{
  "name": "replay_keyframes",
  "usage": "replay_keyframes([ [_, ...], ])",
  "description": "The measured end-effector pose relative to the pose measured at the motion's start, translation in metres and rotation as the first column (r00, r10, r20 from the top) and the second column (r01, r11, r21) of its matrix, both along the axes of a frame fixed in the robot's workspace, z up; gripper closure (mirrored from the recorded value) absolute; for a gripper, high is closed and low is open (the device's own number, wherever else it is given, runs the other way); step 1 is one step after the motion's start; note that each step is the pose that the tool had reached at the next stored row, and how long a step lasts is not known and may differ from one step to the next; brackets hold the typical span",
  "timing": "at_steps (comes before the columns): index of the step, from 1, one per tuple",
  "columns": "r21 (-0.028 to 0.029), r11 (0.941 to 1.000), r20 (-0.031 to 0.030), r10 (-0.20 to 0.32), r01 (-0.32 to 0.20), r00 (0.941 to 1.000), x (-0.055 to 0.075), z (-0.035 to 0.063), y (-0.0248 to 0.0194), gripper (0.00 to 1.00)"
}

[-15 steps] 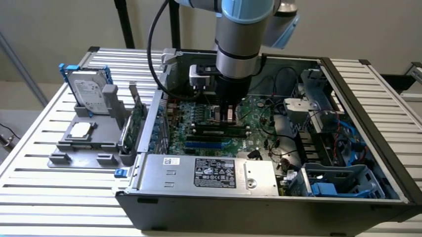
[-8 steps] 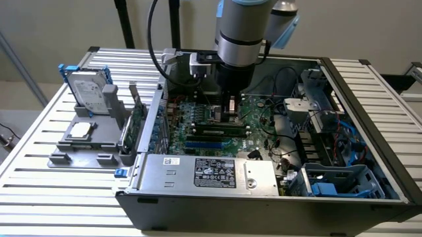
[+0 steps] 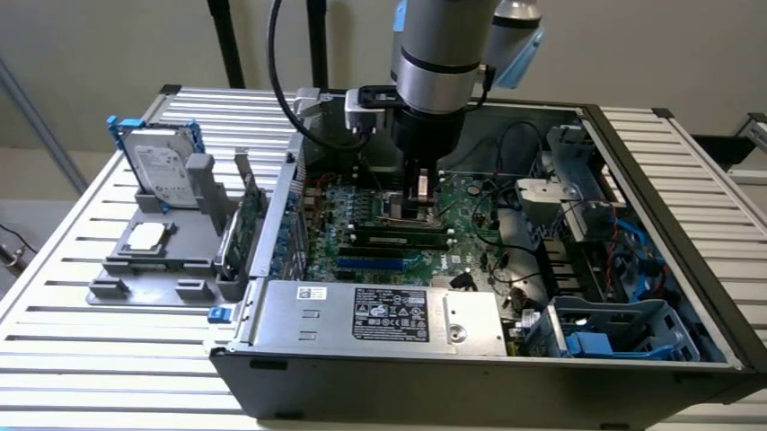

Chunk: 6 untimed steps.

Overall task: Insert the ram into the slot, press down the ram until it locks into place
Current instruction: 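Press down the ram until it locks into place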

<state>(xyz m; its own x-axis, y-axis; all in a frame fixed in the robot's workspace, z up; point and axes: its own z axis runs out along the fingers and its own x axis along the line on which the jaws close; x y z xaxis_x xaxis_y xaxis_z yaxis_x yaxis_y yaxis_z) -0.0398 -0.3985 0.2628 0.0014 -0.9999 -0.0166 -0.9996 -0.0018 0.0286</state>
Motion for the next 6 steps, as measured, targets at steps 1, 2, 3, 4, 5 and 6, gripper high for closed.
replay_keyframes([
  [1,-0.0001,1.0,0.0,0.0,0.0,1.0,0.0,0.0,0.0,0.89],
  [2,0.0,1.0,0.0,0.0,0.0,1.0,0.0,0.0,0.0,0.89],
  [3,0.0,1.0,0.0,0.0,0.0,1.0,0.0,0.0,0.0,0.89],
  [4,0.0,1.0,0.0,0.0,0.0,1.0,0.0,0.0001,0.0,0.89],
  [5,0.0,1.0,0.0,0.0,0.0,1.0,0.0,0.0001,0.0,0.89],
  [6,0.0,1.0,0.0,0.0,0.0,1.0,0.0,0.0001,0.0,0.89],
])
